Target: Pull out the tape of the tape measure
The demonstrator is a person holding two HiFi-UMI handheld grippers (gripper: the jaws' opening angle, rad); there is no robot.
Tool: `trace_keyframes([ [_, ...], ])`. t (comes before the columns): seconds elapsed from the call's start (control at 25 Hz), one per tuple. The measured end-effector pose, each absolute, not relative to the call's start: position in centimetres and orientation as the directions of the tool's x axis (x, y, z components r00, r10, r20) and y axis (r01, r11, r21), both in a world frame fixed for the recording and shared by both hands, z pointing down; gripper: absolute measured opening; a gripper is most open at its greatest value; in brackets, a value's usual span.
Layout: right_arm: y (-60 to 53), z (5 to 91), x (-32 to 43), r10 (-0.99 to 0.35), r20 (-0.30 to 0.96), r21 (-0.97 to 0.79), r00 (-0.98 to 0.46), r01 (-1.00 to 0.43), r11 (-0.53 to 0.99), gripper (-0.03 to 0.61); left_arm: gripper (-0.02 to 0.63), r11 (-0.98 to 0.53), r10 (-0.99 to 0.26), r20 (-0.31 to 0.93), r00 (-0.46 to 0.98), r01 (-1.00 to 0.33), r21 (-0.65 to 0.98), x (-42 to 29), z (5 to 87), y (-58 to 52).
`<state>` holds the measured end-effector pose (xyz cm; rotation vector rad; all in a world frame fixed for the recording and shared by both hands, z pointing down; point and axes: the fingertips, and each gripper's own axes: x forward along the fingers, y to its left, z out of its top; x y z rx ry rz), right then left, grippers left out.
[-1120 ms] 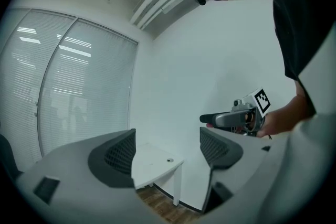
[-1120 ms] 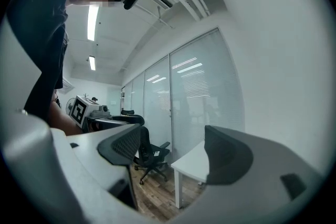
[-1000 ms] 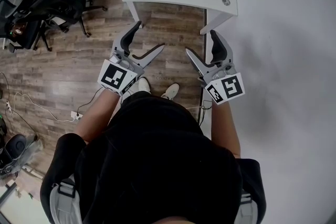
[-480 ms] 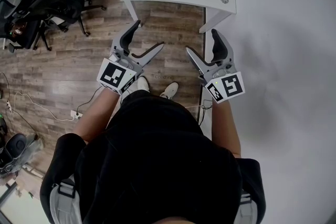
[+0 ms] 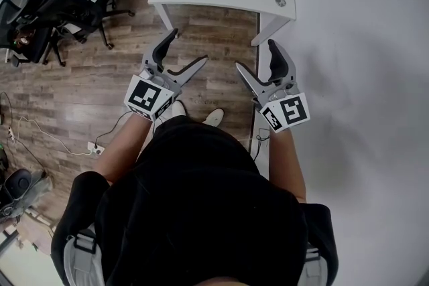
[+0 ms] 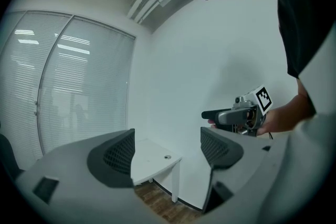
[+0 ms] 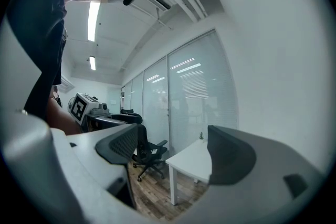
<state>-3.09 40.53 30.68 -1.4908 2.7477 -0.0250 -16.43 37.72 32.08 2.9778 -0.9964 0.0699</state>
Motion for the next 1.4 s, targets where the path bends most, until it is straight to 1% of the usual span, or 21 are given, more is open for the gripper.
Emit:
trace_keyframes([
  [0.28, 40.5, 31.5, -0.7, -0.822, -0.003, -0.022, -0.569, -0.822, 0.569, 0.405, 0.388, -0.777, -0.629, 0.057, 0.776, -0.630, -0.004, -14.5, 32.7, 38.0],
  [0.72, 36.7, 32.6, 1.0, -0.816, 0.015, -0.035, -0.578, -0.816, 0.578, 0.398, 0.388, -0.768, -0.640, 0.048, 0.767, -0.640, -0.011, -13.1, 33.0, 34.1],
  [1.0, 30.6, 32.9, 0.9, -0.826, 0.019, -0.028, -0.564, -0.826, 0.563, 0.390, 0.388, -0.773, -0.633, 0.051, 0.772, -0.634, 0.001, -13.3, 33.8, 27.5],
  [1.4, 18.9, 34.1, -0.2, -0.835, 0.058, -0.030, -0.547, -0.837, 0.547, 0.388, 0.387, -0.807, -0.590, 0.059, 0.805, -0.591, -0.003, -13.4, 34.4, 15.7],
])
